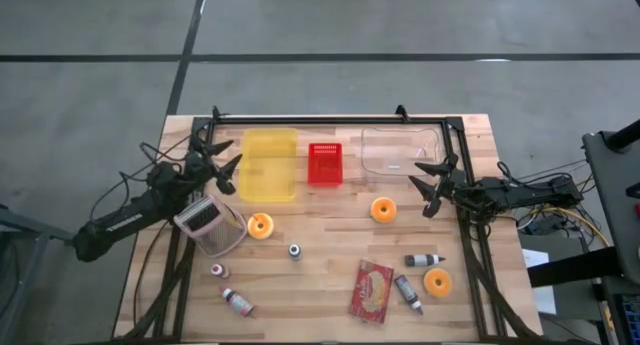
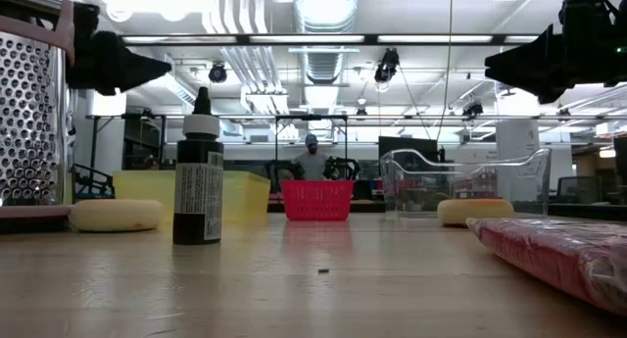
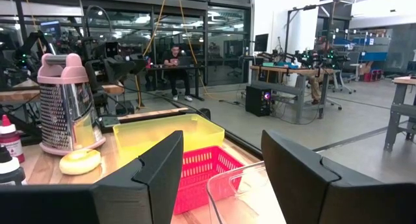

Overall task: Pick & Place Food Item
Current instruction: Put the red food coloring bottle into the yellow bin

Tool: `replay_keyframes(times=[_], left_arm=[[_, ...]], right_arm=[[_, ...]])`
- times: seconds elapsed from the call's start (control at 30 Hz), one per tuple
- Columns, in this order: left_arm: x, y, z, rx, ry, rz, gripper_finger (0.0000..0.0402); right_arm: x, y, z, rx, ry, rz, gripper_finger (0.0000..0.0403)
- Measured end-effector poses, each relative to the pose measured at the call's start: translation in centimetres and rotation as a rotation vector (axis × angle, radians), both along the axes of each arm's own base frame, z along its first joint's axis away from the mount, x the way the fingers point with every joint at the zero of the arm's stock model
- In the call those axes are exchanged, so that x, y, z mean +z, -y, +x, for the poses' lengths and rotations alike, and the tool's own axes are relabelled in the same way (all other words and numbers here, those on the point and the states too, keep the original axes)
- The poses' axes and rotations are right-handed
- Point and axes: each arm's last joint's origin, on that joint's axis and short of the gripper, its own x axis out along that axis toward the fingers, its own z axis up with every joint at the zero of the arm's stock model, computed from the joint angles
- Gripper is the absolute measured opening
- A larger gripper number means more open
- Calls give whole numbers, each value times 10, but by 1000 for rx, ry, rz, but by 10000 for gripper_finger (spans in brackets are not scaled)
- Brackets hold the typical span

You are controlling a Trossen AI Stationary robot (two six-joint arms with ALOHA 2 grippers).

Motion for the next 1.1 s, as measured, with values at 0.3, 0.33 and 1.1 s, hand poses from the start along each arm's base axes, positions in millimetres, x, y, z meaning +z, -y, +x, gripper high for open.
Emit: replay_keyframes(times=[0.3, 0.33, 1.1], left_arm=[[46, 7, -10, -26, -111, 8, 232], [53, 8, -12, -27, -122, -2, 232], [109, 1, 7, -131, -184, 9, 232]], right_arm=[[0, 0, 0, 0, -1, 0, 203], [0, 0, 0, 0, 0, 0, 203], [0, 0, 0, 0, 0, 0, 203]])
